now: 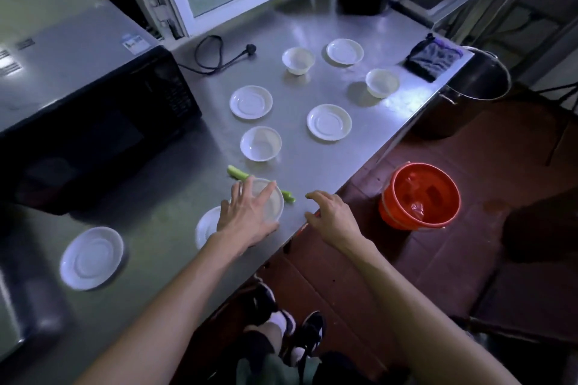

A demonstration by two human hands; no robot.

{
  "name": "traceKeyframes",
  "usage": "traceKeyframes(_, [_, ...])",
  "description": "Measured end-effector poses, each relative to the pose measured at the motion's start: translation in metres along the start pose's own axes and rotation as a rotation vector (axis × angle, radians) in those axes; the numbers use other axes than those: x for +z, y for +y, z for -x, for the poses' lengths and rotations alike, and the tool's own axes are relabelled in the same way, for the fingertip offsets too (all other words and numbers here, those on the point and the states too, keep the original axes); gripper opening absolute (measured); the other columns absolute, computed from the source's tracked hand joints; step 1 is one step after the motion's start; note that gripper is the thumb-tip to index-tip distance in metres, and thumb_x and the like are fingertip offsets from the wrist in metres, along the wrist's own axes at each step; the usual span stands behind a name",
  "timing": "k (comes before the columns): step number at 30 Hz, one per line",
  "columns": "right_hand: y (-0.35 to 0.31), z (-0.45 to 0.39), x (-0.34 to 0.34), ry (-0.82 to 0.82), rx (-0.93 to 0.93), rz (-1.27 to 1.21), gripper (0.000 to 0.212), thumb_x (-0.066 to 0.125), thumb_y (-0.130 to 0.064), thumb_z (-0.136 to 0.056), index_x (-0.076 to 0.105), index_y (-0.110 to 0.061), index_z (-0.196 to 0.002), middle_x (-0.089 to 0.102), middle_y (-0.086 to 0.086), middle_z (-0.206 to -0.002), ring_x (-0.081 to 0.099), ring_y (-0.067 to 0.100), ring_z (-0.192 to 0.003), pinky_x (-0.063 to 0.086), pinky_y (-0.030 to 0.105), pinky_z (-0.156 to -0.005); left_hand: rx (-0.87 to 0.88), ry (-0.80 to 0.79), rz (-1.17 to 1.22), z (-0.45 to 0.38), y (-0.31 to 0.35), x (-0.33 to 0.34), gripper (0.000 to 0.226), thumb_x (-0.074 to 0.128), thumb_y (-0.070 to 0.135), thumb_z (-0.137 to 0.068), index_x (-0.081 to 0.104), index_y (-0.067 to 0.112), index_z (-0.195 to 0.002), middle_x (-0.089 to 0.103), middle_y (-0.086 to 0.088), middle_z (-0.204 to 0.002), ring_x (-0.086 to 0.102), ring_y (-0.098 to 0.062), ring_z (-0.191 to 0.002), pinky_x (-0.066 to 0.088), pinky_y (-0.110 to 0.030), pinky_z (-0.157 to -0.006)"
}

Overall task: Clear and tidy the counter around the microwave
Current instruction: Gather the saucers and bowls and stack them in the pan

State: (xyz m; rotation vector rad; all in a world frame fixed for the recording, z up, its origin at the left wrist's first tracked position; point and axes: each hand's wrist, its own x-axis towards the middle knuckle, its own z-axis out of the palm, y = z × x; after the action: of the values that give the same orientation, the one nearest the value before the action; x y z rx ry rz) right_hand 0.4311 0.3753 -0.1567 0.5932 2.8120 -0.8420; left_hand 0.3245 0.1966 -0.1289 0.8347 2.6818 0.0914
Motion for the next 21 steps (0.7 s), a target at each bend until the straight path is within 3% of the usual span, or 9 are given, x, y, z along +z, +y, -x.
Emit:
traceKeyframes(5, [-0.026, -0.061, -0.006, -0.053, -0.047, 0.065, 0.050, 0.062, -0.034, -0.093, 0.051, -0.022, -0.141, 0.048, -0.002, -0.148, 0.046, 0.028, -0.131, 0.039, 0.045, -0.106, -0.055, 0.012, 0.054, -0.038, -0.031, -0.009, 0.092, 0.068, 0.059, -0.074, 0.016, 0.046, -0.149, 0.013, -0.003, -0.154, 0.014, -0.031, -0.142, 0.036, -0.055, -0.103])
traceKeyframes(14, [-0.072, -0.157, -0.006, -0.133, -0.136, 0.252, 0.066, 0.065, -0.035, -0.090, 0.038, -0.025, -0.150, 0.031, 0.000, -0.160, 0.032, 0.027, -0.142, 0.031, 0.042, -0.108, -0.194, 0.033, 0.157, -0.078, -0.086, -0.026, 0.090, 0.070, 0.055, -0.075, 0.018, 0.045, -0.148, 0.010, -0.004, -0.154, 0.016, -0.033, -0.140, 0.037, -0.055, -0.104])
traceKeyframes(21, [-0.086, -0.208, 0.012, -0.232, -0.222, 0.401, 0.082, 0.061, -0.054, -0.089, 0.021, -0.029, -0.155, 0.008, 0.006, -0.166, 0.009, 0.031, -0.151, 0.021, 0.047, -0.114, -0.331, 0.007, 0.208, -0.082, -0.102, -0.019, 0.091, 0.067, 0.059, -0.077, 0.015, 0.045, -0.151, 0.005, -0.003, -0.157, 0.008, -0.031, -0.145, 0.035, -0.057, -0.106])
